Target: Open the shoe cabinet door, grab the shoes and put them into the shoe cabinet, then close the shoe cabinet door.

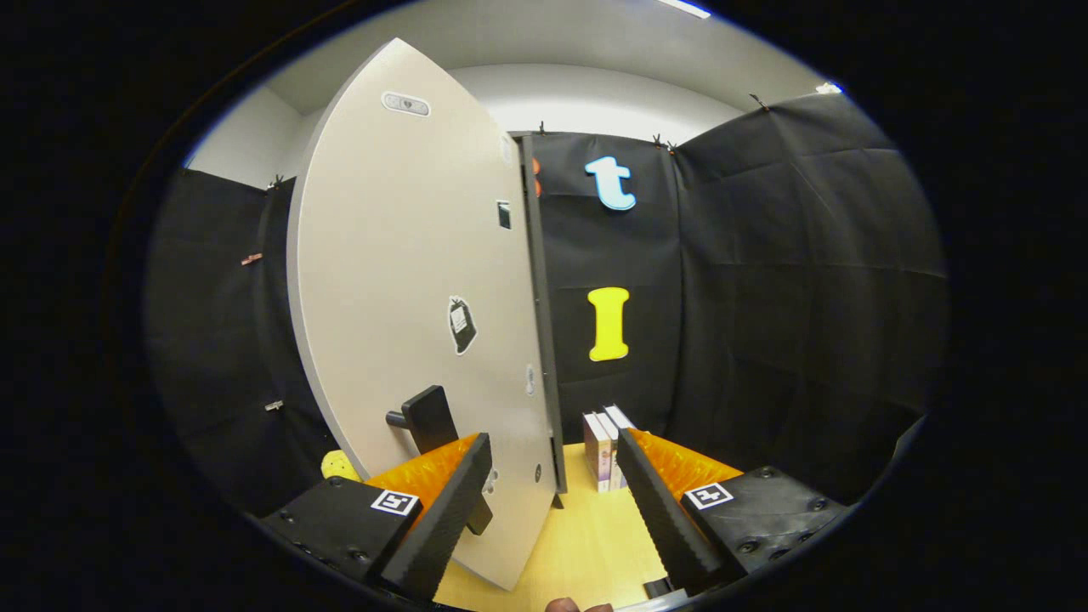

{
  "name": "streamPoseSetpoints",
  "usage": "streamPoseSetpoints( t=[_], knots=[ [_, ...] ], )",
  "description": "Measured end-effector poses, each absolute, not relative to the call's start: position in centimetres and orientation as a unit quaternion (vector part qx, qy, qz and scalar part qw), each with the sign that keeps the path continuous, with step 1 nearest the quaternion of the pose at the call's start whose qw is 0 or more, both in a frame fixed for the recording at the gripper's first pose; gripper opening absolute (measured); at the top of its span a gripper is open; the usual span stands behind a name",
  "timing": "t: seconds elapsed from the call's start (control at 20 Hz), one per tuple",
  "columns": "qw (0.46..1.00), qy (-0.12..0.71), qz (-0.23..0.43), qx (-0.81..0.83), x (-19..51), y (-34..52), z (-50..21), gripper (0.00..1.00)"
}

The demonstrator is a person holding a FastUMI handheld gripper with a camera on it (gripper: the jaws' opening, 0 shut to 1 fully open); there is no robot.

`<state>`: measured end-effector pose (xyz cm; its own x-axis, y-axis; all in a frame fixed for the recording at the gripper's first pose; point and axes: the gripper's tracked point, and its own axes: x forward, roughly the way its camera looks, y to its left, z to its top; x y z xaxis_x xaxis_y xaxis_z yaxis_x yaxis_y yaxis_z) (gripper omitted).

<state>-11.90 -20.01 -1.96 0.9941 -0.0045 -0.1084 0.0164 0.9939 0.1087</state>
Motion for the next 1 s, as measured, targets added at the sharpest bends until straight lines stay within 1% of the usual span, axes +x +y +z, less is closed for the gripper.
streamPoseSetpoints(
  t=[0.25, 0.45, 0.6, 0.85, 1.0],
  knots=[
    [0.996, 0.058, 0.034, 0.061, -9.5, -13.5, -2.3, 0.98],
    [0.995, 0.044, 0.07, 0.055, -6.6, -7.9, -2.6, 0.98],
    [0.994, 0.038, 0.085, 0.054, -5.0, -4.5, -2.6, 0.98],
    [0.995, 0.028, 0.08, 0.058, -3.1, -1.9, -1.9, 0.98],
    [0.997, 0.017, 0.065, 0.048, -2.7, -1.7, -1.2, 0.98]
  ],
)
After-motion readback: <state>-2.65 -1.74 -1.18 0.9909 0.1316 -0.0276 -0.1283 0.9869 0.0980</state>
